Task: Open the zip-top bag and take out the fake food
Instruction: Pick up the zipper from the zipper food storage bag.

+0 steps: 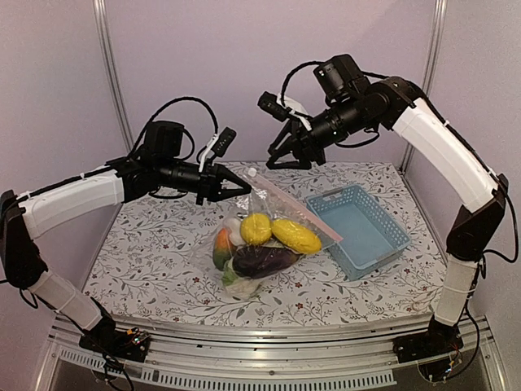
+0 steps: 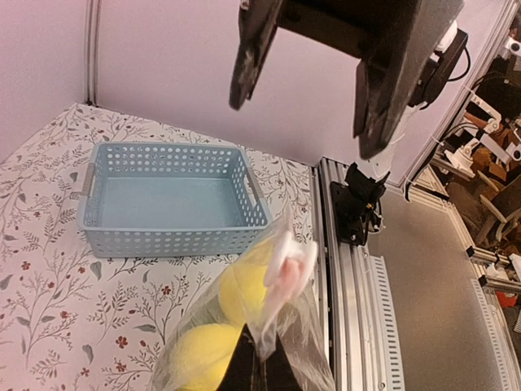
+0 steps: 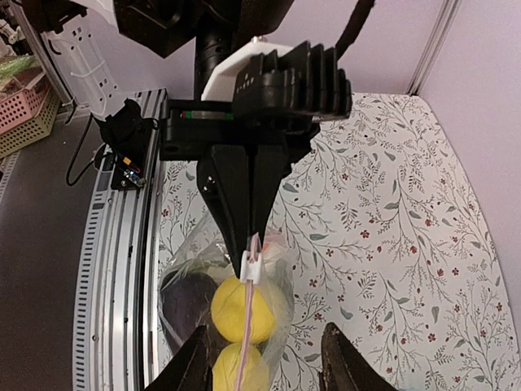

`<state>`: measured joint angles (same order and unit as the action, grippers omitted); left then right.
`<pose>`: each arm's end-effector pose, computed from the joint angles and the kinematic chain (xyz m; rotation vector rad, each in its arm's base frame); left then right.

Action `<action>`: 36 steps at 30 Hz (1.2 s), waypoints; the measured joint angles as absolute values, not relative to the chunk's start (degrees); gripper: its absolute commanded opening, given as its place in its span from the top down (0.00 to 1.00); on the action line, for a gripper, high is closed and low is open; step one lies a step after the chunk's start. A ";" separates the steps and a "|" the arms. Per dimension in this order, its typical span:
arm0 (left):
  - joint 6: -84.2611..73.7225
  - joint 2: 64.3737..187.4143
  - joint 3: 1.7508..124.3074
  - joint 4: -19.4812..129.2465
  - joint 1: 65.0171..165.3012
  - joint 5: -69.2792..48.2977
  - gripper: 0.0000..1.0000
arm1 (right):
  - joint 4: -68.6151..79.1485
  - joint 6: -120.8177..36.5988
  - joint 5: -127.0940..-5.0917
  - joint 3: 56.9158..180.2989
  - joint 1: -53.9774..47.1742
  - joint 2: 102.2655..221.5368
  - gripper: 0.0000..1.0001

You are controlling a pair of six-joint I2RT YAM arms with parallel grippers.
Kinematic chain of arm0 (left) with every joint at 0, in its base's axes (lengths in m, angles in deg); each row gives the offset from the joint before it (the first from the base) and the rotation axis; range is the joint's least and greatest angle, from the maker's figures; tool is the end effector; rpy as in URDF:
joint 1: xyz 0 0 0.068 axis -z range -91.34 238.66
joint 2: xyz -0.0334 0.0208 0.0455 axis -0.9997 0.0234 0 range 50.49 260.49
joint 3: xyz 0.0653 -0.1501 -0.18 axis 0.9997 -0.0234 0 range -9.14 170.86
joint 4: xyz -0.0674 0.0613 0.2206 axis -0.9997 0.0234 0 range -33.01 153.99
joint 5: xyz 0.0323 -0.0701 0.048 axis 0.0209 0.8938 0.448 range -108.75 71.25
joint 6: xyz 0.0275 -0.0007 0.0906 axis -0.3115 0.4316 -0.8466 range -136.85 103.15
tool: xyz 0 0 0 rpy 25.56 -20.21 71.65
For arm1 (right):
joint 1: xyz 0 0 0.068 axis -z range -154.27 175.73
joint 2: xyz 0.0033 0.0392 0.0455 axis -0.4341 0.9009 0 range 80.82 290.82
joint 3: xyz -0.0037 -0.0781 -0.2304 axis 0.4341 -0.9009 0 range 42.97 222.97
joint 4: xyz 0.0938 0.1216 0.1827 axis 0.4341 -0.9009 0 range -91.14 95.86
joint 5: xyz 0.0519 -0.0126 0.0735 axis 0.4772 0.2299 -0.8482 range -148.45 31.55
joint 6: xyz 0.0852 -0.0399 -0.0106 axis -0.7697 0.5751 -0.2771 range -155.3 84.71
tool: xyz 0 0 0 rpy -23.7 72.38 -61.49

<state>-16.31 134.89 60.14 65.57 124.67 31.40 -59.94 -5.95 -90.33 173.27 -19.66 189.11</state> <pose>0.2394 -0.2553 0.2943 1.1650 1.6809 -1.2696 0.2353 0.3030 0.3719 -1.6214 1.6607 0.7888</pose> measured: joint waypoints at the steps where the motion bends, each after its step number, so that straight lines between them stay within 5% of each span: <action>1: -16.14 134.89 60.14 65.57 124.67 31.38 1.00 | -58.76 -6.80 -90.22 174.54 -19.73 189.55 0.51; 21: -14.70 135.28 60.14 65.22 124.78 31.38 1.00 | -55.85 -13.43 -93.63 178.56 -21.21 196.83 0.55; 32: -14.70 135.28 60.14 65.24 124.78 31.31 1.00 | -56.70 -12.29 -94.68 178.54 -21.47 196.80 0.80; 36: -14.72 135.28 60.14 65.24 124.78 31.14 1.00 | -56.68 -12.01 -94.55 178.54 -21.58 196.80 0.82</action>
